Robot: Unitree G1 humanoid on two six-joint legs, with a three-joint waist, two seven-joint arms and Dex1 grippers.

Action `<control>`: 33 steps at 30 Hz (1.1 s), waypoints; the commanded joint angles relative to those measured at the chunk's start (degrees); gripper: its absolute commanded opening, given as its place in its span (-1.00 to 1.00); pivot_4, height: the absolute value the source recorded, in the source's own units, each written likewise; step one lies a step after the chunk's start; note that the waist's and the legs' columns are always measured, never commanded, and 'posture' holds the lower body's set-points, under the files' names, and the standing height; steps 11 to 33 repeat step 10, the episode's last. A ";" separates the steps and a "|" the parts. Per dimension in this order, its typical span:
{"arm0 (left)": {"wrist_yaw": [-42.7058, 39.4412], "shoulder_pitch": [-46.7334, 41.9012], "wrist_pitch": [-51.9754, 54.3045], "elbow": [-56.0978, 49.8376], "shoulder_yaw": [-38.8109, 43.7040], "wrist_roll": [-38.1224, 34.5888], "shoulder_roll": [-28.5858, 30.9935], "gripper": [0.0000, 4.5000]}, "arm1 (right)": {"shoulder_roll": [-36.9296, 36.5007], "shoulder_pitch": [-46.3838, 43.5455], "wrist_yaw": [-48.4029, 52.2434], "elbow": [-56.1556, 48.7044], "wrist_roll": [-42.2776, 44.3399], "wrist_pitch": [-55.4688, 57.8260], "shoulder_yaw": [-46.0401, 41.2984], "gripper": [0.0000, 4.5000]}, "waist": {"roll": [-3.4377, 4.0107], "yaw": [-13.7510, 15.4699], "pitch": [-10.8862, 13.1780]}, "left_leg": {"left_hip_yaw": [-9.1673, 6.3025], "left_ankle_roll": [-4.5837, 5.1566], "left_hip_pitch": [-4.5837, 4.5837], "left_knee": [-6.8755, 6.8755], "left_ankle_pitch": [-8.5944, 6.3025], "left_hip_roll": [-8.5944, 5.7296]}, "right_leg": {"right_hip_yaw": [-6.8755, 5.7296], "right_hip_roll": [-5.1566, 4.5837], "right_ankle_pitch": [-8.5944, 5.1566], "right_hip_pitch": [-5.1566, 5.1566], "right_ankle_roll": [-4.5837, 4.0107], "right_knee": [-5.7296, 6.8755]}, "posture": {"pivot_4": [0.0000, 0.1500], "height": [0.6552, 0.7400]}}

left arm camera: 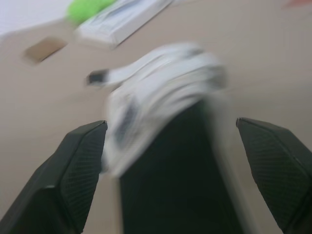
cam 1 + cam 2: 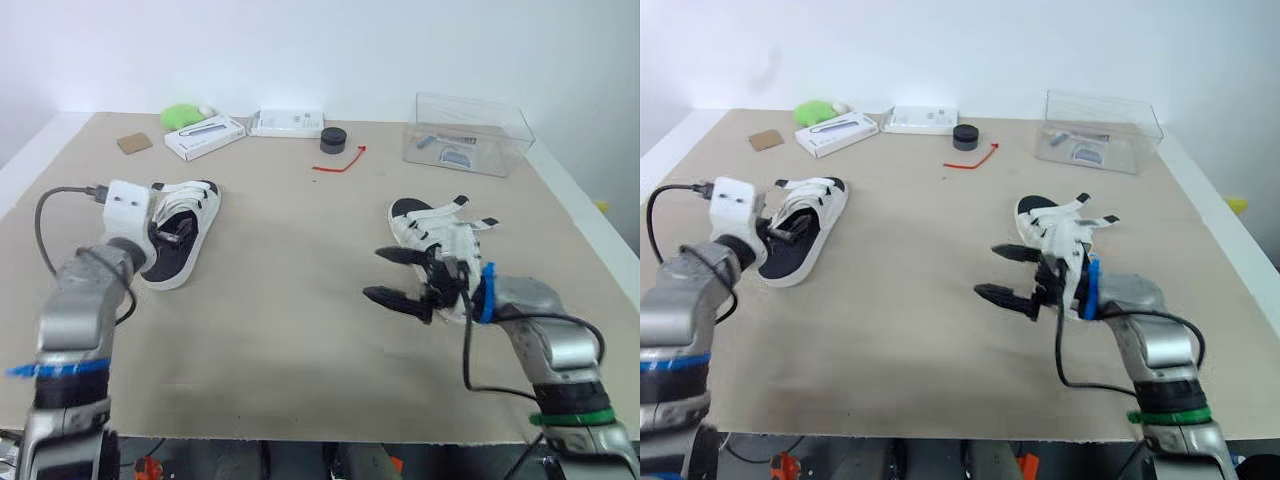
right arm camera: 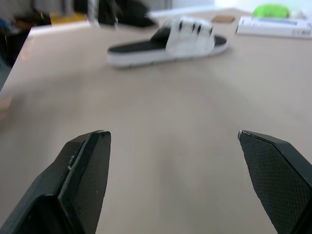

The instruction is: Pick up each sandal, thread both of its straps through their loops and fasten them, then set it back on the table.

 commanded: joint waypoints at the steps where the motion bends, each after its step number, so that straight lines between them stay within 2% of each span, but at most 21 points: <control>1: -17.86 11.95 -8.90 -10.49 -3.32 -6.83 5.45 0.95 | -3.15 6.11 4.41 -4.87 -0.75 -6.67 -2.10 1.00 | 0.06 -0.07 0.00 | 0.05 0.00 0.00 0.00 -0.01 0.00 | 0.02 0.00 0.00 -0.03 0.00 -0.03 | 1.00 1.00; 8: -33.50 18.72 -19.79 -9.03 -9.88 -7.69 12.41 0.95 | -3.26 8.96 4.36 -6.28 -1.23 -9.10 -0.56 1.00 | 0.14 -0.11 0.10 | 0.18 0.34 0.44 0.02 0.46 0.09 | 0.28 0.39 -0.19 0.18 0.07 0.02 | 1.00 1.00; 10: -33.93 18.52 -22.75 -7.24 -11.41 -4.73 13.66 0.95 | -2.76 9.53 2.84 -7.34 -0.95 -8.26 -0.65 1.00 | 0.18 -0.11 0.12 | 0.18 0.35 0.70 0.00 0.51 0.18 | 0.31 0.48 -0.15 0.35 0.03 0.04 | 1.00 1.00; 33: -33.93 18.52 -22.75 -7.24 -11.41 -4.73 13.66 0.95 | -2.76 9.53 2.84 -7.34 -0.95 -8.26 -0.65 1.00 | 0.18 -0.11 0.12 | 0.18 0.35 0.70 0.00 0.51 0.18 | 0.31 0.48 -0.15 0.35 0.03 0.04 | 1.00 1.00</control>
